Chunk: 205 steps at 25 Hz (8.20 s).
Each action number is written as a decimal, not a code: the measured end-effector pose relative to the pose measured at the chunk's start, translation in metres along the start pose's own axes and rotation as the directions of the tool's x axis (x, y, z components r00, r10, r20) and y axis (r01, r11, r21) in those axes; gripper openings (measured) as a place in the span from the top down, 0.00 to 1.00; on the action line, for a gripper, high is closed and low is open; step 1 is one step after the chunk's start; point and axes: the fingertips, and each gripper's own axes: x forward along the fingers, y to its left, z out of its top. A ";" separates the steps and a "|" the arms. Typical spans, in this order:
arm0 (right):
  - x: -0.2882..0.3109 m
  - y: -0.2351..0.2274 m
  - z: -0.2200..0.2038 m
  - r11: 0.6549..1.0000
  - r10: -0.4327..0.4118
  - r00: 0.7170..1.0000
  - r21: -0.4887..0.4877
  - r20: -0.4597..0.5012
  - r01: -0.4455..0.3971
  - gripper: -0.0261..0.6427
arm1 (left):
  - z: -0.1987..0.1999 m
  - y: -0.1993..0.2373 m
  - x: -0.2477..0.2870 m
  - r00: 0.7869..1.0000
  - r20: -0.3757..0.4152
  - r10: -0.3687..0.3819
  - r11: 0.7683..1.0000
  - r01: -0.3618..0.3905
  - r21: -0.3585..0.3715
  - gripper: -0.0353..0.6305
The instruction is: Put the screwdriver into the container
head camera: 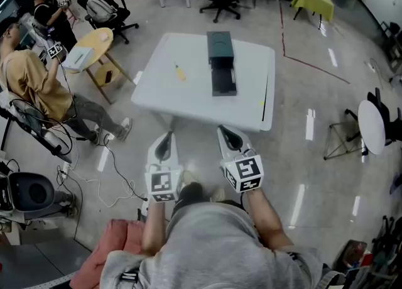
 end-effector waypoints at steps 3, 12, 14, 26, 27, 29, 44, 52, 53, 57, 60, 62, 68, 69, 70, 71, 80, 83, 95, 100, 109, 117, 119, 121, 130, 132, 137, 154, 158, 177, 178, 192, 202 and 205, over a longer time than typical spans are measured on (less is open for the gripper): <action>-0.002 -0.006 0.000 1.000 -0.006 1.000 0.004 0.001 0.006 0.96 | 0.003 -0.005 0.003 1.000 0.003 -0.005 1.000 0.005 0.004 0.93; 0.001 -0.016 0.002 1.000 0.013 1.000 -0.009 0.002 -0.013 0.96 | 0.005 -0.013 0.015 1.000 0.006 0.003 1.000 -0.003 0.007 0.93; 0.006 -0.018 0.002 1.000 0.021 1.000 -0.013 0.002 -0.021 0.96 | 0.005 -0.011 0.022 1.000 0.006 0.006 1.000 -0.006 0.009 0.93; 0.095 -0.053 0.016 1.000 0.005 1.000 -0.015 0.004 -0.005 0.96 | 0.012 0.025 0.115 0.999 0.014 -0.042 0.999 0.041 0.027 0.93; 0.105 -0.057 0.017 1.000 0.002 1.000 -0.014 0.001 -0.002 0.96 | 0.013 0.030 0.126 0.999 0.011 -0.047 0.999 0.046 0.027 0.93; 0.124 -0.064 0.018 1.000 -0.003 1.000 -0.009 -0.009 0.003 0.96 | 0.014 0.039 0.147 0.998 0.001 -0.058 0.998 0.058 0.028 0.93; 0.266 -0.102 0.018 0.998 -0.050 0.993 0.040 -0.103 0.055 0.96 | 0.001 0.109 0.282 0.985 -0.088 -0.151 0.988 0.152 0.009 0.93; 0.350 -0.098 -0.003 0.997 -0.033 0.982 0.058 -0.188 0.044 0.96 | -0.033 0.167 0.335 0.976 -0.149 -0.158 0.987 0.155 -0.035 0.93; 0.357 -0.098 -0.006 0.997 -0.030 0.980 0.061 -0.199 0.043 0.96 | -0.036 0.172 0.339 0.975 -0.157 -0.160 0.987 0.156 -0.041 0.93; 0.368 -0.101 -0.018 0.997 -0.015 0.972 0.076 -0.233 0.034 0.96 | -0.048 0.172 0.345 0.969 -0.178 -0.171 0.985 0.162 -0.062 0.93; 0.395 -0.095 -0.034 0.996 -0.004 0.963 0.085 -0.270 0.029 0.96 | -0.068 0.192 0.357 0.963 -0.207 -0.176 0.983 0.162 -0.084 0.93; 0.417 -0.090 -0.046 0.995 0.003 0.953 0.093 -0.303 0.026 0.96 | -0.083 0.210 0.366 0.956 -0.233 -0.181 0.982 0.161 -0.101 0.93; 0.455 -0.092 -0.081 0.995 0.010 0.924 0.094 -0.382 0.028 0.96 | -0.118 0.232 0.387 0.938 -0.287 -0.191 0.979 0.161 -0.128 0.93; 0.459 -0.092 -0.087 0.995 0.011 0.920 0.093 -0.393 0.028 0.96 | -0.124 0.235 0.389 0.935 -0.295 -0.194 0.978 0.161 -0.133 0.93; 0.463 -0.091 -0.092 0.995 0.011 0.915 0.091 -0.403 0.029 0.96 | -0.129 0.237 0.391 0.932 -0.303 -0.198 0.977 0.162 -0.137 0.93; 0.466 -0.091 -0.097 0.996 0.011 0.910 0.087 -0.415 0.028 0.96 | -0.134 0.239 0.393 0.929 -0.310 -0.201 0.976 0.164 -0.142 0.93; 0.492 -0.094 -0.148 0.995 0.024 0.868 0.092 -0.497 0.026 0.96 | -0.181 0.250 0.411 0.898 -0.377 -0.227 0.970 0.172 -0.175 0.93; 0.497 -0.099 -0.158 0.996 0.009 0.859 0.081 -0.512 0.038 0.95 | -0.191 0.249 0.415 0.889 -0.394 -0.235 0.967 0.173 -0.185 0.93; 0.518 -0.101 -0.206 0.991 0.070 0.773 0.135 -0.630 0.020 0.69 | -0.211 0.253 0.430 0.864 -0.431 -0.260 0.962 0.190 -0.198 0.93; 0.522 -0.101 -0.218 0.991 0.073 0.749 0.131 -0.659 0.019 0.69 | -0.215 0.253 0.436 0.857 -0.438 -0.271 0.959 0.199 -0.203 0.93; 0.524 -0.104 -0.228 0.997 0.026 0.720 0.066 -0.693 0.028 0.83 | -0.221 0.259 0.438 0.855 -0.447 -0.264 0.960 0.187 -0.209 0.93; 0.522 -0.104 -0.228 0.997 0.035 0.717 0.078 -0.696 0.028 0.84 | -0.219 0.262 0.435 0.860 -0.442 -0.255 0.962 0.178 -0.207 0.93; 0.522 -0.104 -0.228 0.996 0.040 0.719 0.087 -0.694 0.029 0.84 | -0.218 0.262 0.434 0.861 -0.441 -0.253 0.962 0.178 -0.205 0.93; 0.521 -0.105 -0.227 0.995 0.041 0.722 0.093 -0.690 0.032 0.84 | -0.216 0.263 0.434 0.864 -0.437 -0.252 0.963 0.179 -0.202 0.93; 0.512 -0.109 -0.206 0.993 0.027 0.757 0.107 -0.653 0.057 0.84 | -0.197 0.257 0.435 0.877 -0.405 -0.258 0.963 0.199 -0.181 0.93; 0.509 -0.112 -0.198 0.992 0.017 0.767 0.108 -0.641 0.069 0.84 | -0.191 0.255 0.435 0.881 -0.393 -0.264 0.962 0.210 -0.174 0.93; 0.494 -0.119 -0.179 0.990 -0.019 0.787 0.099 -0.617 0.102 0.84 | -0.171 0.245 0.433 0.888 -0.362 -0.283 0.958 0.241 -0.158 0.93; 0.427 -0.141 -0.107 0.962 -0.200 0.839 0.060 -0.507 0.265 0.84 | -0.100 0.196 0.425 0.887 -0.229 -0.401 0.916 0.387 -0.102 0.93; 0.403 -0.150 -0.098 0.947 -0.241 0.839 0.070 -0.487 0.312 0.84 | -0.089 0.177 0.418 0.877 -0.210 -0.433 0.901 0.425 -0.086 0.93; 0.326 -0.220 -0.111 0.886 -0.341 0.787 0.103 -0.514 0.451 0.84 | -0.075 0.088 0.430 0.826 -0.213 -0.522 0.851 0.522 -0.059 0.93; 0.325 -0.224 -0.114 0.885 -0.338 0.783 0.108 -0.522 0.453 0.84 | -0.076 0.085 0.432 0.824 -0.218 -0.523 0.850 0.524 -0.056 0.93; 0.334 -0.258 -0.172 0.887 -0.253 0.745 0.160 -0.618 0.434 0.84 | -0.111 0.065 0.460 0.811 -0.307 -0.498 0.862 0.502 -0.075 0.93; 0.350 -0.270 -0.204 0.895 -0.174 0.693 0.181 -0.699 0.408 0.84 | -0.131 0.066 0.481 0.812 -0.349 -0.468 0.880 0.465 -0.098 0.93; 0.354 -0.270 -0.211 0.899 -0.153 0.681 0.186 -0.716 0.397 0.84 | -0.136 0.068 0.485 0.811 -0.361 -0.460 0.885 0.455 -0.104 0.93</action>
